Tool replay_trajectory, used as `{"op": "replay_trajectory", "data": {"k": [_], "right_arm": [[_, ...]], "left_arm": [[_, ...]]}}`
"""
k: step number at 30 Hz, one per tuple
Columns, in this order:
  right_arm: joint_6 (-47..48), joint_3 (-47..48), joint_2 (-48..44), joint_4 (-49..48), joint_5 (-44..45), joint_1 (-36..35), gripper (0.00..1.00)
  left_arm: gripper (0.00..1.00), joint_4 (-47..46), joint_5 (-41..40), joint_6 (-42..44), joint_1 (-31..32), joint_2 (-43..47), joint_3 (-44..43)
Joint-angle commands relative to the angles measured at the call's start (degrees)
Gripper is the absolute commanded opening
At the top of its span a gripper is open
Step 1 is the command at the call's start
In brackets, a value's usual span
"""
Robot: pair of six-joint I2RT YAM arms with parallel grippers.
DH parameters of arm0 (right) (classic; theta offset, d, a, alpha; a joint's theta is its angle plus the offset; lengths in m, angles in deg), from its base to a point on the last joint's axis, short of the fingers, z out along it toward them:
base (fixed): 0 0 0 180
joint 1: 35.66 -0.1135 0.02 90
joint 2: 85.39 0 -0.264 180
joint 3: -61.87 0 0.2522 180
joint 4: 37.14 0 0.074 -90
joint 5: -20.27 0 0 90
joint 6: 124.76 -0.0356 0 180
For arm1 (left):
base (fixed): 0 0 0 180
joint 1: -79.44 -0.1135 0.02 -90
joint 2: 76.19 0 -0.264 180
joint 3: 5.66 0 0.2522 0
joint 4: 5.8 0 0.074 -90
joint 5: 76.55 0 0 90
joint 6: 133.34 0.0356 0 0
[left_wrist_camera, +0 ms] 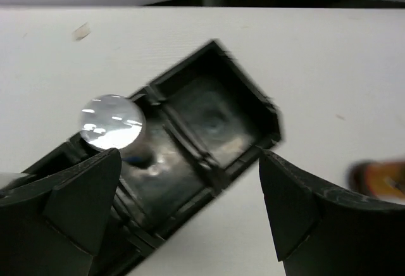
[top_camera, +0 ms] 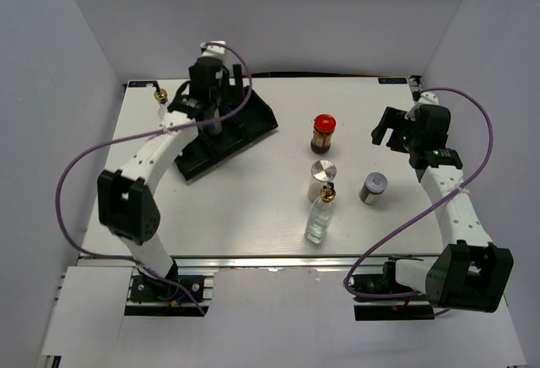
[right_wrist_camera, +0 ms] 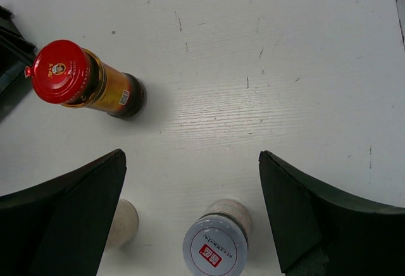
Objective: Organize the condiment bottles
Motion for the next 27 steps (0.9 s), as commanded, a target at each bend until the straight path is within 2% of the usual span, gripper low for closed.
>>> {"op": "replay_trajectory", "data": {"k": [1,7,9,10,13,17,22,27], "right_arm": [[-1.7,3.9,0.5,2.8,0.4,0.1,0.89],[-2.9,4.2,-0.7,3.8,-2.5,0.1,0.89],[-3.0,3.3,-1.5,3.4,-3.2,0.1,0.89],[-3.6,3.2,-1.7,3.1,-3.2,0.1,0.89],[-3.7,3.7,-2.0,3.9,-1.9,0.1,0.89],[-3.7,3.3,-3.1,4.4,-1.5,0.1,0.89],[-3.7,2.7,-3.9,3.9,-1.6,0.1,0.89],[-3.5,2.9,-4.0,4.0,-1.7,0.1,0.89]], "left_arm": [[0.98,-4.3,3.3,6.5,9.9,10.0,7.2],[0.98,-13.8,15.4,9.3,12.0,23.5,25.4],[0.98,-16.1,23.3,11.0,12.1,27.2,29.5],[0.98,-18.9,32.3,11.4,12.4,28.1,32.8],[0.98,-23.5,45.6,17.0,14.9,30.9,38.0],[0.98,-26.8,49.2,21.5,18.9,33.4,41.8],[0.98,-35.4,52.4,18.3,22.7,32.5,43.1],[0.98,-36.9,50.3,17.9,27.9,28.9,41.0]]}}
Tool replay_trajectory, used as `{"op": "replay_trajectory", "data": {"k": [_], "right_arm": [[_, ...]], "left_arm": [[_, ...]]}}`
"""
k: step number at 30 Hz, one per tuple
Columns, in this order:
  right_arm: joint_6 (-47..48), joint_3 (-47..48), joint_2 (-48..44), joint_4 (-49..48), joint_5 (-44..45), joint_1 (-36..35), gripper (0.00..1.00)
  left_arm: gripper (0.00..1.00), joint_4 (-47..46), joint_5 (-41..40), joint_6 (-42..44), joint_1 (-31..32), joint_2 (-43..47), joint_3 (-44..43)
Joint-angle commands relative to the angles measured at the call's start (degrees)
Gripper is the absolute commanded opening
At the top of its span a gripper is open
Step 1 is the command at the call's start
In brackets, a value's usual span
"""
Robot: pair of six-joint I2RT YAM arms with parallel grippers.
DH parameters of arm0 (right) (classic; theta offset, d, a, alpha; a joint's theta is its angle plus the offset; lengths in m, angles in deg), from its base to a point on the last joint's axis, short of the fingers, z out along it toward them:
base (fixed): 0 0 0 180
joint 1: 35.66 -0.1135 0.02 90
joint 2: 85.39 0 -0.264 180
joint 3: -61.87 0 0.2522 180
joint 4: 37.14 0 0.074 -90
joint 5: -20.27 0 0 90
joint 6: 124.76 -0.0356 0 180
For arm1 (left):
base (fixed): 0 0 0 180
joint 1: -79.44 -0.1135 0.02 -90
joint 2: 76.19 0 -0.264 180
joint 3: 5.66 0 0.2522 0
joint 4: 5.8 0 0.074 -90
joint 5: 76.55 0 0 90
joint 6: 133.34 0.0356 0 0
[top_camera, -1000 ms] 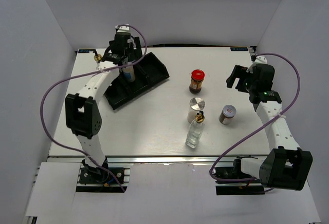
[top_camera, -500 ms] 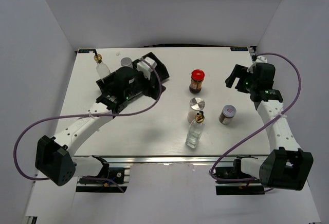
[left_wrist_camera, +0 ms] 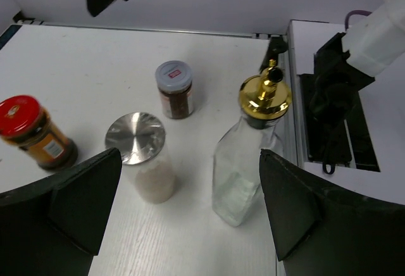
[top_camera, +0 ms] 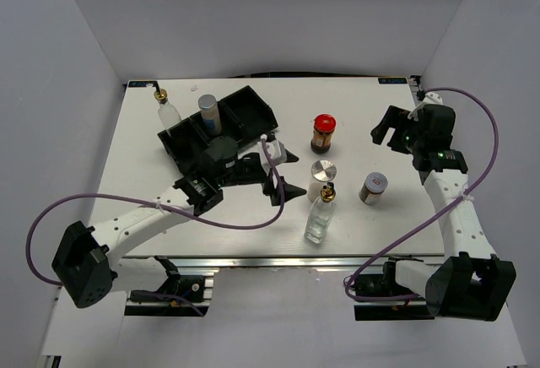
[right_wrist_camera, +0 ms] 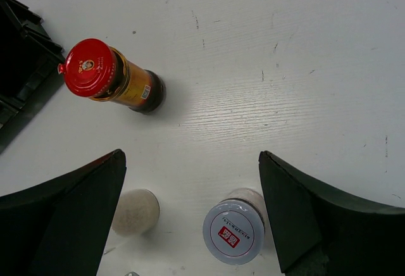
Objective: Organize the condiment bottles
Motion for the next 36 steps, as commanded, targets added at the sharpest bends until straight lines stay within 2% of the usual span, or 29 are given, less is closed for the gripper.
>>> {"op": "replay_trajectory", "data": {"k": [1,6,10,17,25,28,36], "right_arm": [[0.1,0.9,-1.2,-0.6,0.1,0.1,0.89],[0.4,0.6,-1.8,-0.4,-0.1,0.1,0.89],[0.7,0.0,-2.4,-0.6,0.9,0.1,0.89],[0.9,0.1,-2.8,-0.7,1.6,0.1,0.89],[0.9,-0.4,-3.1,-1.3,-2.1,0.1,0.89],[0.8,-0.4,-3.0,-1.8,-1.9,0.1,0.89],[0.7,-0.7,-3.2,-1.9,-1.1,0.1,0.89]], "left_arm": [[0.98,-3.5,1.2,0.1,2.9,-2.3,-2.0],[0.98,-6.0,-4.3,-0.5,5.2,-5.6,-3.8],[0.98,-5.1,-0.6,0.9,6.0,-8.5,-7.0],[0.98,-5.5,0.2,-0.2,8.2,-12.2,-8.9],[0.98,-3.8,-2.8,0.9,8.7,-10.1,-6.9],[0.98,-5.5,0.0,0.1,8.9,-9.3,-5.7],[0.98,-5.4,1.8,-0.4,11.0,-14.3,-9.4]]}}
